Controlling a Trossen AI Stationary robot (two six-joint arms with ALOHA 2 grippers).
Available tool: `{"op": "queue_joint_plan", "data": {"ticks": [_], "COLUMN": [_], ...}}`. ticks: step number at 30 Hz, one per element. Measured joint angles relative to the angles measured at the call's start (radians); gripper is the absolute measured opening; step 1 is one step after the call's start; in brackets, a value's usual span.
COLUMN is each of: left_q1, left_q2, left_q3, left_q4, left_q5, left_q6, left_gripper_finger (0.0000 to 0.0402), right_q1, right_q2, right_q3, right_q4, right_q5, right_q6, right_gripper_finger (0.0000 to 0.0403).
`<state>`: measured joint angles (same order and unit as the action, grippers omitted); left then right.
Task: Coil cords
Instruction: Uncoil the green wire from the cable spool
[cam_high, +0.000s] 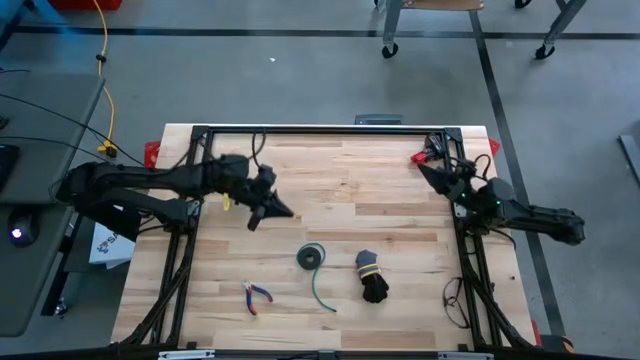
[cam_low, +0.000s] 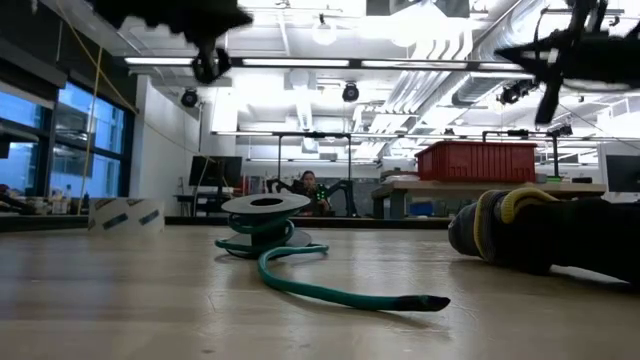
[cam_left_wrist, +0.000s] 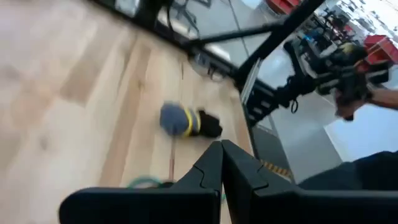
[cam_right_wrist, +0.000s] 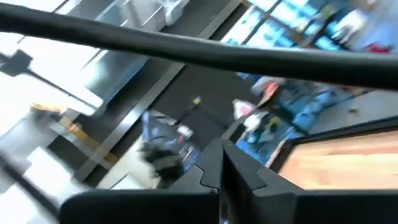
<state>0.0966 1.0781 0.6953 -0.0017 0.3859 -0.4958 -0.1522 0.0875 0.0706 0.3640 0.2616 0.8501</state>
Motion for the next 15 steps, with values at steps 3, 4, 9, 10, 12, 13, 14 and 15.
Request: {"op": "queue_joint_plan", "data": {"ticks": [3,4,9,10,12,13,14,15], "left_q1": [-0.006,-0.004,-0.024,-0.033,-0.052,-0.064,-0.077,-0.090], "left_q2": [0.017,0.025,0.083,0.104,0.148,0.171,0.195,0.220], "left_q3": [-0.135,-0.170,-0.238,-0.239,-0.238,-0.238,-0.238,-0.238], "left_q4": [0.154,0.210,0.293,0.289,0.293,0.296,0.301,0.301], "left_q5": [0.013,0.027,0.051,0.051,0.055,0.057,0.057,0.058], "left_q6": [-0.147,-0.226,-0.484,-0.505,-0.560,-0.584,-0.606,-0.629], "left_gripper_finger": [0.0000,0.0000,0.0001,0.0004,0.0017,0.0025,0.0036,0.0048], "right_q1": [0.017,0.023,0.030,0.026,0.011,0.005,-0.001,-0.006], "right_q2": [0.113,0.161,0.414,0.460,0.543,0.579,0.609,0.637], "right_q3": [0.112,0.151,0.311,0.337,0.381,0.402,0.420,0.434], "right_q4": [-0.060,-0.097,-0.232,-0.265,-0.342,-0.377,-0.403,-0.423], "right_q5": [-0.072,-0.092,-0.136,-0.136,-0.136,-0.141,-0.158,-0.179], "right_q6": [-0.018,-0.022,-0.047,-0.048,-0.037,-0.027,-0.021,-0.022], "right_gripper_finger": [0.0000,0.0000,0.0000,0.0000,0.0000,0.0001,0.0001,0.0001]}}
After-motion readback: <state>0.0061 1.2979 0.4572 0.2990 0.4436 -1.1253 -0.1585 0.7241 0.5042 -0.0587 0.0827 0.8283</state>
